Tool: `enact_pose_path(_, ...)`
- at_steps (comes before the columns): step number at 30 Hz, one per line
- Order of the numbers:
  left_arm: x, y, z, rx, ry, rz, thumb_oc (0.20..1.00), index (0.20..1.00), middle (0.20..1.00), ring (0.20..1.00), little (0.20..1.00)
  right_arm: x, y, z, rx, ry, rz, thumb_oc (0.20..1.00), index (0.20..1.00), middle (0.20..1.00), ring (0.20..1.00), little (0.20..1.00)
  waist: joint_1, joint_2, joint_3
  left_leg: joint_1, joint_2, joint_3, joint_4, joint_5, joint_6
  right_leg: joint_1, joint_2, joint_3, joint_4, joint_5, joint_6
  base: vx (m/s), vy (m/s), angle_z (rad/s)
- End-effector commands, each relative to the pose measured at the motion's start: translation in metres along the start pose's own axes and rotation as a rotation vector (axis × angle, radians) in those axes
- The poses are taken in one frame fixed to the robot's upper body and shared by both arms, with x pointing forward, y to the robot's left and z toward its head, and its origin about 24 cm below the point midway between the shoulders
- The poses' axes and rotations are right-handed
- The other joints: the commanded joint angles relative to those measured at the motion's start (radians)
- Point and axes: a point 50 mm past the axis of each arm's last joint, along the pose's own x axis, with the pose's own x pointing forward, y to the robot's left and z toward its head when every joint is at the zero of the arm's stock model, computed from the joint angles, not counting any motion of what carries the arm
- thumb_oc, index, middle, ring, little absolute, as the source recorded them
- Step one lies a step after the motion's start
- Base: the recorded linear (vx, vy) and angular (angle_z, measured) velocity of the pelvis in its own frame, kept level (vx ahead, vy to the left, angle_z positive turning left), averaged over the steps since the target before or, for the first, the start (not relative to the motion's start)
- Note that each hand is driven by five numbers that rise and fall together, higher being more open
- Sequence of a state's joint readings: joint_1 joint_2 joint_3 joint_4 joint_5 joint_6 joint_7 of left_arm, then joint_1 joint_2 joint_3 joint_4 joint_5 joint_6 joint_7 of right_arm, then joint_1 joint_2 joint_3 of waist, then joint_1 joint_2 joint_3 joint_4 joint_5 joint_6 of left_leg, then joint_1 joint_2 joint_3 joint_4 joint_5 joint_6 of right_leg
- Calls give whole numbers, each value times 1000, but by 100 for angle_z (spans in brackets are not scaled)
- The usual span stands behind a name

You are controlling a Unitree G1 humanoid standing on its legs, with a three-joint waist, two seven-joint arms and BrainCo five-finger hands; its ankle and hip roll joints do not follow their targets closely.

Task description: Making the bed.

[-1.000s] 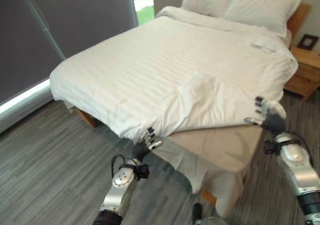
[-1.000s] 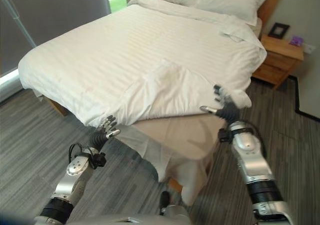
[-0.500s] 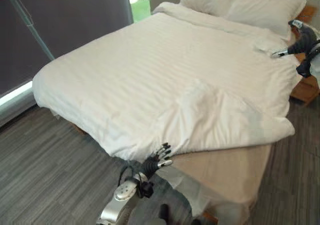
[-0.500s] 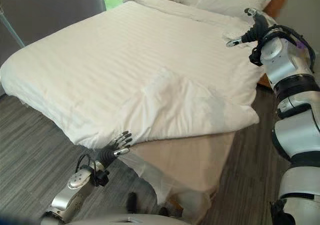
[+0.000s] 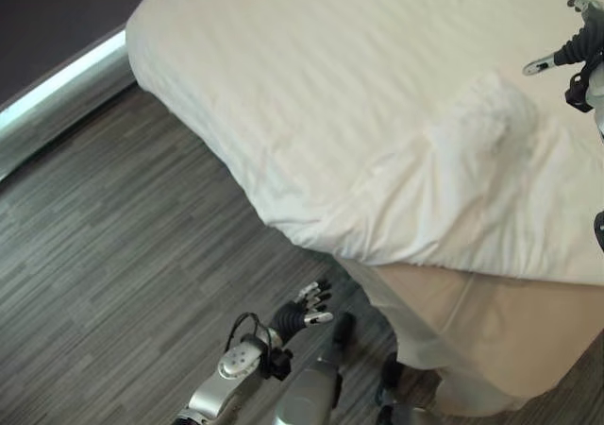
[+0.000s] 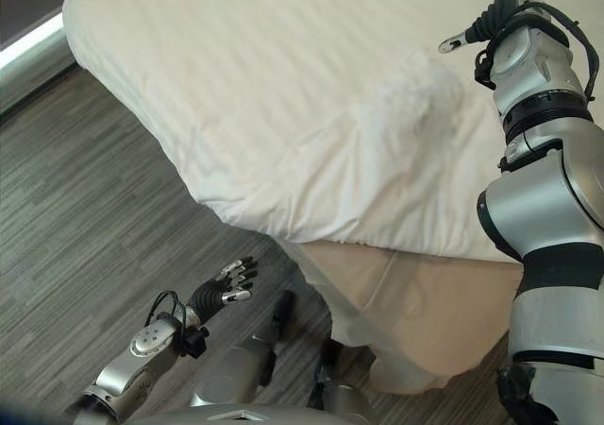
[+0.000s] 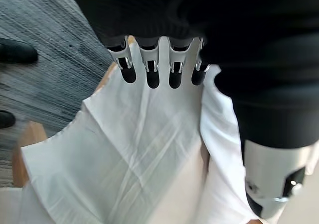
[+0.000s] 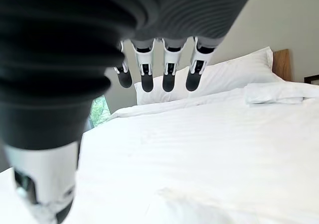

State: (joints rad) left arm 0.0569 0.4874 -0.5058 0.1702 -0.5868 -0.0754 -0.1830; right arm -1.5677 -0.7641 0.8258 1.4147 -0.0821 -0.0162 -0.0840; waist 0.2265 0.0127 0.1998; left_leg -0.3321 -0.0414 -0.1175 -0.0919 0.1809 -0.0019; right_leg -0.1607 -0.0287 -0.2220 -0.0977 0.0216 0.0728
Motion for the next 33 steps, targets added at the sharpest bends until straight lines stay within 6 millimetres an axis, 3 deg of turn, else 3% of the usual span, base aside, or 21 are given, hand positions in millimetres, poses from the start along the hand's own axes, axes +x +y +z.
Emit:
enact_pose_path(1, 8, -10, 35, 25, -130, -93, 1000, 1000, 1000, 1000, 1000, 0, -70, 22, -93, -58, -218, 1000, 1000, 1000, 1000, 1000, 6, -49, 33, 33, 33, -7, 5, -51, -86, -92, -107, 16, 10, 136, 99, 14, -4, 10)
enact_pose_path(8, 14, -16, 40, 41, -149, -101, 1000, 1000, 1000, 1000, 1000, -1, -73, 25, -161, -74, -253, 1000, 1000, 1000, 1000, 1000, 16, -40, 66, -36, 36, -15, 5, -34, -94, -158, -101, 22, 10, 145, 99, -11, -3, 0)
enact_pose_path(16, 27, -35, 51, -9, -212, -137, 1000, 1000, 1000, 1000, 1000, -4, -89, 6, -4, -52, -306, 1000, 1000, 1000, 1000, 1000, 46, -16, 141, -227, 32, -31, 5, 6, -113, -342, -86, 24, 10, 190, 112, -78, -4, -4)
enact_pose_path(20, 33, -40, 59, 11, -243, -150, 1000, 1000, 1000, 1000, 1000, -3, -70, -11, 50, -6, -257, 1000, 1000, 1000, 1000, 1000, 45, -2, 171, -278, 29, -28, 5, 20, -116, -399, -81, 39, 10, 199, 114, -15, 30, -6)
enact_pose_path(25, 38, -42, 60, -2, -251, -150, 1000, 1000, 1000, 1000, 1000, -6, -20, -45, 31, 98, -123, 1000, 1000, 1000, 1000, 1000, 44, 18, 182, -261, 23, -28, 5, 21, -110, -390, -87, 41, 10, 200, 112, 8, 11, -3)
enact_pose_path(27, 37, -42, 64, 14, -266, -156, 1000, 1000, 1000, 1000, 1000, -7, -11, -52, 9, 122, -95, 1000, 1000, 1000, 1000, 1000, 42, 27, 178, -240, 21, -27, 5, 12, -107, -370, -91, 44, 10, 195, 113, 20, 56, -5)
enact_pose_path(28, 38, -42, 66, 5, -273, -157, 1000, 1000, 1000, 1000, 1000, -8, -7, -55, -1, 119, -85, 200, 200, 200, 200, 200, 39, 31, 173, -219, 18, -25, 5, 7, -105, -351, -96, 43, 10, 193, 113, 4, 55, -6)
enact_pose_path(31, 40, -39, 66, 11, -274, -142, 1000, 1000, 1000, 1000, 1000, -8, -1, -45, -41, 49, -73, 200, 200, 200, 200, 200, 26, 26, 169, -192, 17, -19, 5, 4, -104, -331, -102, 45, 10, 194, 113, 20, 64, -4)
enact_pose_path(32, 40, -35, 68, 19, -286, -122, 1000, 1000, 1000, 1000, 1000, -10, 19, -27, -102, -81, -32, 200, 200, 200, 200, 200, 4, 10, 169, -156, 20, -6, 5, -8, -104, -301, -100, 56, 10, 190, 112, 9, 25, -7)
enact_pose_path(33, 40, -35, 68, 20, -286, -122, 1000, 1000, 1000, 1000, 1000, -10, 18, -27, -101, -80, -32, 200, 200, 200, 200, 200, 3, 9, 168, -159, 19, -6, 5, -5, -104, -304, -101, 55, 10, 193, 113, 32, 37, -9)
